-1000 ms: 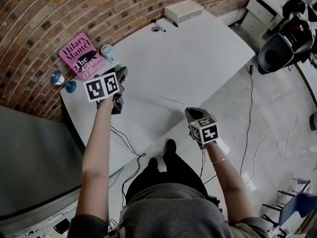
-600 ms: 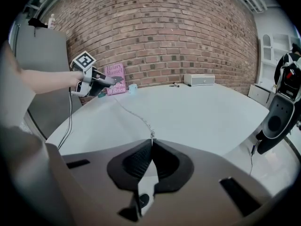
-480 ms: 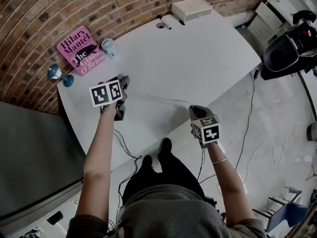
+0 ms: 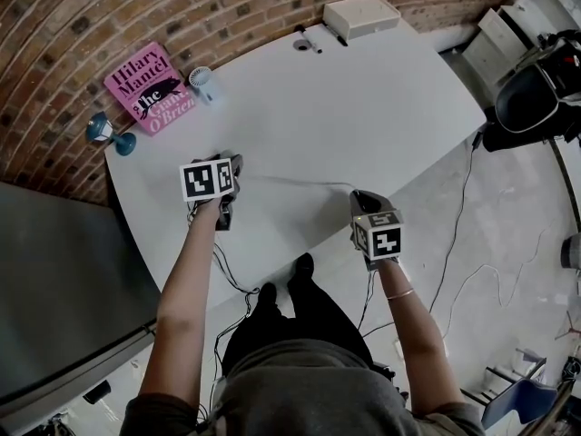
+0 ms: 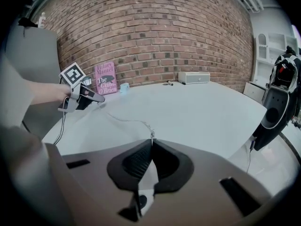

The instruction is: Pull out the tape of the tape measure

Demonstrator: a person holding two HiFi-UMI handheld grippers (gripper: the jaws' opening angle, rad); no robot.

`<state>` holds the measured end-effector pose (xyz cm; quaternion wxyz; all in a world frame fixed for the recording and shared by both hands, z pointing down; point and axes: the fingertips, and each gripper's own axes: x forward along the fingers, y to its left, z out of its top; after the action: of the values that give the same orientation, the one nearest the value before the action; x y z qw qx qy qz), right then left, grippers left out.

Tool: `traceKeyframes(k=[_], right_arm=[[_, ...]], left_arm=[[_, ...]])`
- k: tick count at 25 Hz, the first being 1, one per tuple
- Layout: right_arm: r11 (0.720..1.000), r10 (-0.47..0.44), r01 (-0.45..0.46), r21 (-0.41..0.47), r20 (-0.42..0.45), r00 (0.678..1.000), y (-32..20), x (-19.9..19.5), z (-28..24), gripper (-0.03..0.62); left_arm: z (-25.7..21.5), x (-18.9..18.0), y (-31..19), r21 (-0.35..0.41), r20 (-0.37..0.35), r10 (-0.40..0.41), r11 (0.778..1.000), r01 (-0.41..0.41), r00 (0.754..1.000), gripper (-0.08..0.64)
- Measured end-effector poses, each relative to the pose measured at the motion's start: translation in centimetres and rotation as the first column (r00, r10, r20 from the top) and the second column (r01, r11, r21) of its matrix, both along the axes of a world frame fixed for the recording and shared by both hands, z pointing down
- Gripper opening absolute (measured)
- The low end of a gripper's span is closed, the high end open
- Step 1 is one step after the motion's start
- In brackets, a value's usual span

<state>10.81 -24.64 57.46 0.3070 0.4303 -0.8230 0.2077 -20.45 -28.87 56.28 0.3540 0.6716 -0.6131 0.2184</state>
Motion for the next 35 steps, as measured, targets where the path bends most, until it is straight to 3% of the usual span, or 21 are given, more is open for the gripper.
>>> traceKeyframes(k=[10,19,35], right_arm=[[0.999,0.005,-0.007,-0.048,-0.045,0.999,-0.2,0.0,1.4,0.006],[0.997,0.007,-0.012,-0.081,-0.064,0.998,-0.1,-0.3,2.4,0.008],[0.993,0.041,-0.045,-0.105,-0.046,0.998,-0.4,0.1,2.7,0.012]], left_arm=[[2.8,0.2,1.4,-0.114,0.067,0.041,0.993,-0.033,0.997,0.230],[3.3,0.4,1.3,-0.133,0.124,0.077,0.989,-0.061,0.989,0.230],[3.4,0.4,1.3,-0.132,0.144,0.068,0.990,-0.049,0.987,0.232]])
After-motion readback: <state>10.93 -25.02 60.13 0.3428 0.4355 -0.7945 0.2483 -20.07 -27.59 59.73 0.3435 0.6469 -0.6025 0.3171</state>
